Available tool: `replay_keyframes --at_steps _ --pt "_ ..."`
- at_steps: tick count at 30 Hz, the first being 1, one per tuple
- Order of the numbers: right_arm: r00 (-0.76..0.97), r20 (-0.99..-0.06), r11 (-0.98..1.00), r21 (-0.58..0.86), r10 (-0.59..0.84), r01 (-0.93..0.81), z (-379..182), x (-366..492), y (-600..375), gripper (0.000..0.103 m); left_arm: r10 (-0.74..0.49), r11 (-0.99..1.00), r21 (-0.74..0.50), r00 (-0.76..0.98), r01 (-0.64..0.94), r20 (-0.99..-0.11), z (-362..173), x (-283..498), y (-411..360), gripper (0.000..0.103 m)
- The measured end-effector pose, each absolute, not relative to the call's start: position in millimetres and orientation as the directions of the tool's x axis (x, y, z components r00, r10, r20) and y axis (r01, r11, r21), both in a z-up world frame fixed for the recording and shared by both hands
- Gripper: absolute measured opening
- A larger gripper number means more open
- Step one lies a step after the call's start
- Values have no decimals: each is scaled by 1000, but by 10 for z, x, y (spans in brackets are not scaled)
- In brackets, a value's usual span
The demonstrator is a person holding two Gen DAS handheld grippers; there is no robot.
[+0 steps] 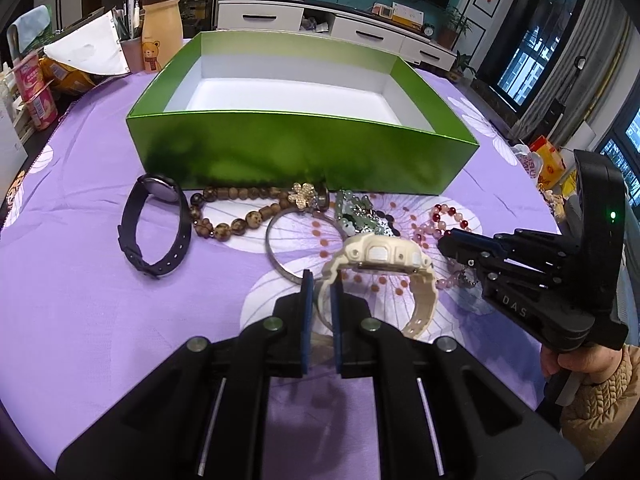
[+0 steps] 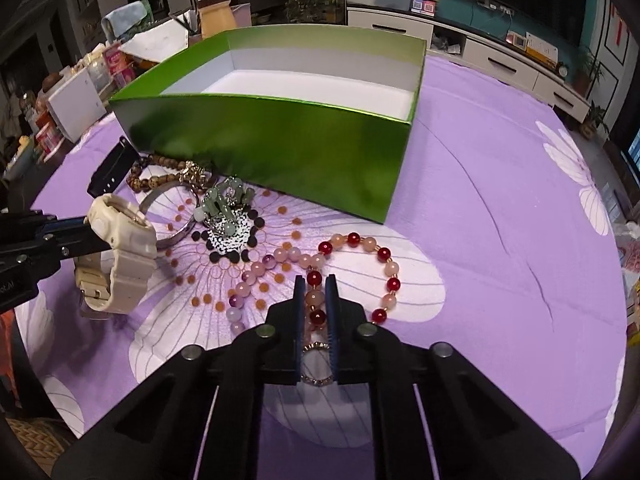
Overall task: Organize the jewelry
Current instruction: 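Grasp the cream watch with the left tool while the right tool grasps the red-pink bead bracelet, then drop the cream watch into the green box with the left tool while the right tool drops the bracelet in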
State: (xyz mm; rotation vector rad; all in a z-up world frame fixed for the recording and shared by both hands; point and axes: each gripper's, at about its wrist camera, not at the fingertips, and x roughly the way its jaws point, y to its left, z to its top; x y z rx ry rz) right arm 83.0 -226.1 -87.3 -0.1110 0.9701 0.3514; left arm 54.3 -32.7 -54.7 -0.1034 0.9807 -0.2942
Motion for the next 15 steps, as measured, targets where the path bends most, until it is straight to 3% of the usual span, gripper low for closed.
replay_keyframes --at_steps 11,15 --pt "553 -726 911 293 409 -290 -527 699 -2636 8 -313 949 -242 552 200 -773 -405 483 -227 8" --pt "577 -691 900 312 435 -305 -322 652 -2656 8 -317 948 -244 570 203 -758 -302 501 -192 8"
